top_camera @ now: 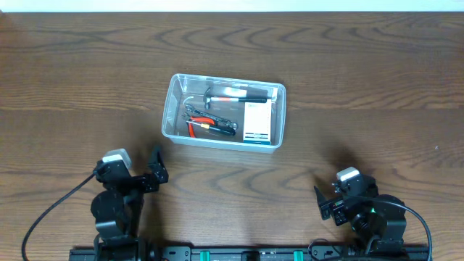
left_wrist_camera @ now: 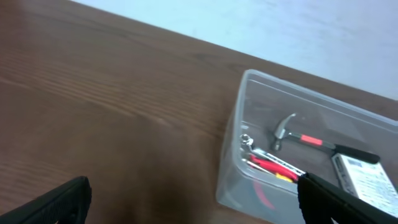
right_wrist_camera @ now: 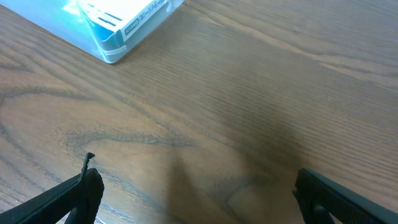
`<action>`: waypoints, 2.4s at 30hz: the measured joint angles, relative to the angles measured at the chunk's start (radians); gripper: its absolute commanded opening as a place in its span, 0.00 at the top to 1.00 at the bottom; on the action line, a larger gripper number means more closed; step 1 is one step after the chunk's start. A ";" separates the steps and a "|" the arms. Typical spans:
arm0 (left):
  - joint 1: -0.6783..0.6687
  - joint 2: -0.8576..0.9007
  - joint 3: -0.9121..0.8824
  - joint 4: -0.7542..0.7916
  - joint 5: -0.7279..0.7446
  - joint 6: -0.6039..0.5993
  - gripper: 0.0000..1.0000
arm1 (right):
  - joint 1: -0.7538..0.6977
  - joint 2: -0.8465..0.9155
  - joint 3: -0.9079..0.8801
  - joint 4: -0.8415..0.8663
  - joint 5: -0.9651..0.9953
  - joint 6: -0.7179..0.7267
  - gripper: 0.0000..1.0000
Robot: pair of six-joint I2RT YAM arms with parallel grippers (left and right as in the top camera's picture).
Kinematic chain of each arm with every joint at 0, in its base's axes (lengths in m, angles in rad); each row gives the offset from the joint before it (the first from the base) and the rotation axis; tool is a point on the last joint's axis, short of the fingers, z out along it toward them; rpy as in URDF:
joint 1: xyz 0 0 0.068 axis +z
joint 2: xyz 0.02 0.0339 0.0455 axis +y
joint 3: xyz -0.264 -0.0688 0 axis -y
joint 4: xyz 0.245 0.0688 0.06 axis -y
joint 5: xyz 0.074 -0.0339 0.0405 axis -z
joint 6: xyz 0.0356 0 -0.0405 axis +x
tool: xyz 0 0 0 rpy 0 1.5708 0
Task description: Pack container
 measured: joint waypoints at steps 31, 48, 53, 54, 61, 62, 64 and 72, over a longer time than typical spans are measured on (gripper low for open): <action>-0.048 -0.140 -0.056 -0.011 -0.048 0.000 0.02 | 0.000 0.000 0.000 0.000 0.000 0.000 0.01; -0.048 -0.126 -0.056 -0.011 -0.048 0.000 0.02 | 0.000 0.000 0.000 0.000 0.000 0.000 0.01; -0.048 -0.126 -0.056 -0.011 -0.048 0.000 0.02 | 0.000 0.000 0.000 0.000 0.000 0.000 0.01; -0.048 -0.126 -0.056 -0.011 -0.048 0.000 0.02 | 0.000 0.000 0.000 0.000 0.000 0.000 0.01; -0.048 -0.126 -0.056 -0.011 -0.048 0.000 0.02 | 0.000 0.000 0.000 0.000 0.000 0.000 0.01; -0.048 -0.126 -0.056 -0.011 -0.048 0.000 0.02 | 0.000 0.000 0.000 0.000 0.000 0.000 0.01; -0.048 -0.126 -0.056 -0.011 -0.048 0.000 0.02 | 0.000 0.000 0.000 0.000 0.000 0.000 0.01; -0.048 -0.126 -0.056 -0.011 -0.048 0.000 0.02 | 0.000 0.000 0.000 0.000 0.000 0.000 0.01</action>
